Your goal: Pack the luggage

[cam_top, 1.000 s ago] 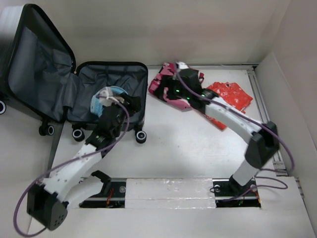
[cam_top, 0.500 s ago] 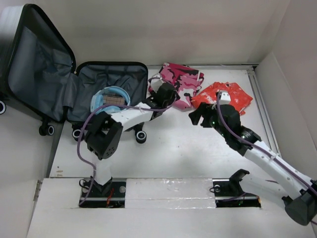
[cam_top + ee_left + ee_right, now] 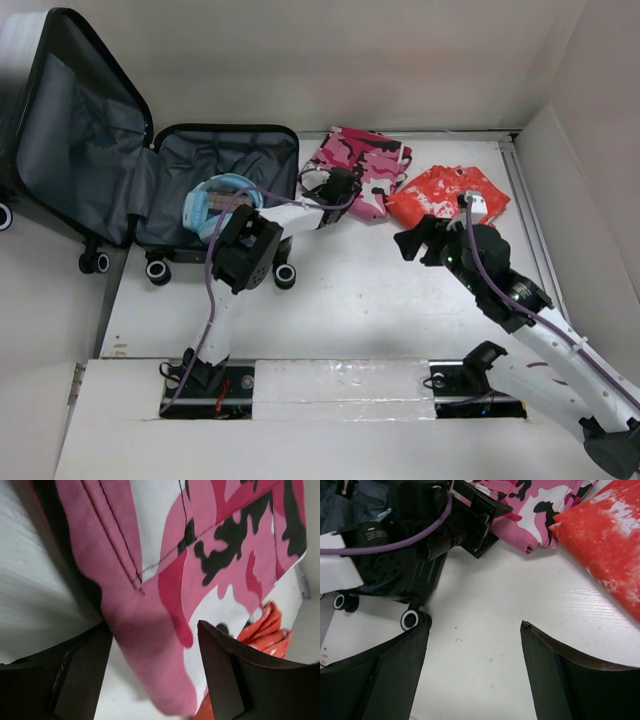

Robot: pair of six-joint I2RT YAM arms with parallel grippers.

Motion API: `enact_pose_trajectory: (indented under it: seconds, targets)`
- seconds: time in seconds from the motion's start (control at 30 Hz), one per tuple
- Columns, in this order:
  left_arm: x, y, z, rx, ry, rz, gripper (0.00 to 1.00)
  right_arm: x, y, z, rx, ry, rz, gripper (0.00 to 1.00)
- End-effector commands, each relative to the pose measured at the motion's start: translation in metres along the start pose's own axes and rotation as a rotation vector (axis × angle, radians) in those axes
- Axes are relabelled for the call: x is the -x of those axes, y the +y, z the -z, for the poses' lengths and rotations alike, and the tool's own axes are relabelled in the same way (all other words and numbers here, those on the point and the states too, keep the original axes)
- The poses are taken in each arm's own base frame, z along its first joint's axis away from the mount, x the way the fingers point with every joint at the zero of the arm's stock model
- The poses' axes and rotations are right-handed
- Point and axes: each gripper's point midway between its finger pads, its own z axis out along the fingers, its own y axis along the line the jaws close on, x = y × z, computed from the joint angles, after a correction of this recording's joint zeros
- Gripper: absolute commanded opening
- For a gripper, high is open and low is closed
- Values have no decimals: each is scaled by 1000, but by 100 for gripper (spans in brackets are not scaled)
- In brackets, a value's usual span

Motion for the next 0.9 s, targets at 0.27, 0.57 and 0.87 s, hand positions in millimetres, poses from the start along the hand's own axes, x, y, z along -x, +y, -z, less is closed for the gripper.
enact_pose_trajectory:
  seconds: [0.27,0.57,0.87]
  targets:
    - [-11,19,-32,117,52,131,44,14,3,34,51,-52,9,80]
    - [-1,-3,-35,13,71,-60,0,38,22,64,144,-107,8,81]
    - [111,-178,50,-406,7,-386,0,50,31,58,159,-117,36,81]
